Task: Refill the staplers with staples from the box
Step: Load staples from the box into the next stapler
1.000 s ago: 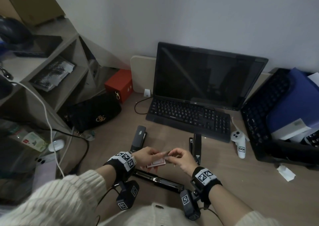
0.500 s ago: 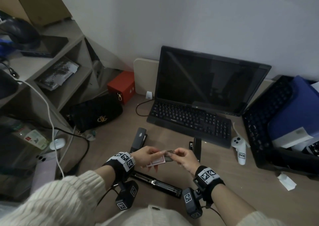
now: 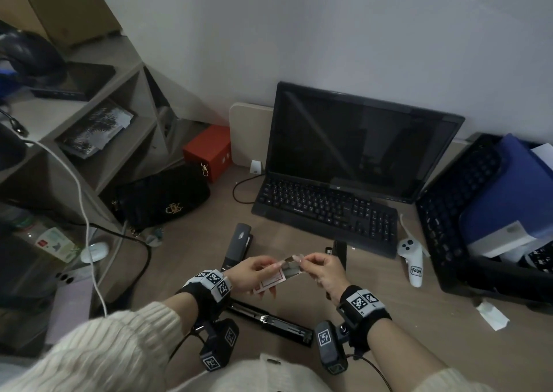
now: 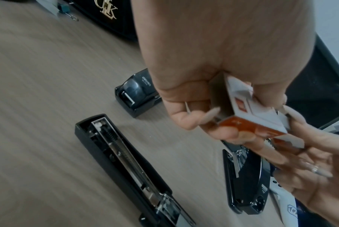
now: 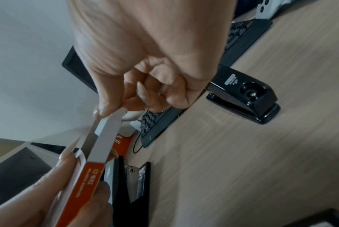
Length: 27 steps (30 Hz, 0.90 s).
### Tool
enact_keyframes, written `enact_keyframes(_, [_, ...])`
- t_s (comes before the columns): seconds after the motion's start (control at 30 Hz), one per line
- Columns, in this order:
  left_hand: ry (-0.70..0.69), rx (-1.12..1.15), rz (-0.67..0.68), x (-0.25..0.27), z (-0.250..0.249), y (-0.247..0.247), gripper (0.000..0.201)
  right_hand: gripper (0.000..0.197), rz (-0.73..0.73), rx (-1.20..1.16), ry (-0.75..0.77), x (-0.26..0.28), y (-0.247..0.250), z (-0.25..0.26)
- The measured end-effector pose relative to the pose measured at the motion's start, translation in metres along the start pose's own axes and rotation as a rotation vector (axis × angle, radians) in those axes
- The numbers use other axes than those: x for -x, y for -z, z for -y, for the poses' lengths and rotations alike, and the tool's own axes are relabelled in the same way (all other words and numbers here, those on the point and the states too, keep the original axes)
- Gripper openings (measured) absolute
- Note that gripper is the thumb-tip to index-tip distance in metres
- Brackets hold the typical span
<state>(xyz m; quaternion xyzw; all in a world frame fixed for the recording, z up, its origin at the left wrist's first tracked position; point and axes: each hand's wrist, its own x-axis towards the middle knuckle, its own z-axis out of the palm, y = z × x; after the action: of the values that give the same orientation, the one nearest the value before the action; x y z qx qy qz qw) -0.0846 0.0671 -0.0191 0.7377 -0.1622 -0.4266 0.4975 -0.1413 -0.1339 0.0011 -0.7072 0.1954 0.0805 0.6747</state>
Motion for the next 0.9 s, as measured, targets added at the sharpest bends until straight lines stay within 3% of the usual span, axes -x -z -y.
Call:
enact_keyframes(0.37, [-0.023,0.243,0.052,0.002,-0.003,0.007,0.019,0.013,-0.143,-0.253,-0.063,-0.007,0.003,-0.005])
enact_keyframes(0.53, [0.031,0.211,0.028,-0.005,0.009,0.012,0.037,0.012,-0.184,-0.286,-0.077,-0.001,0.003,-0.011])
enact_keyframes(0.9, [0.095,0.169,-0.067,-0.008,0.015,0.004,0.043,0.015,-0.073,-0.002,-0.148,0.018,0.01,-0.042])
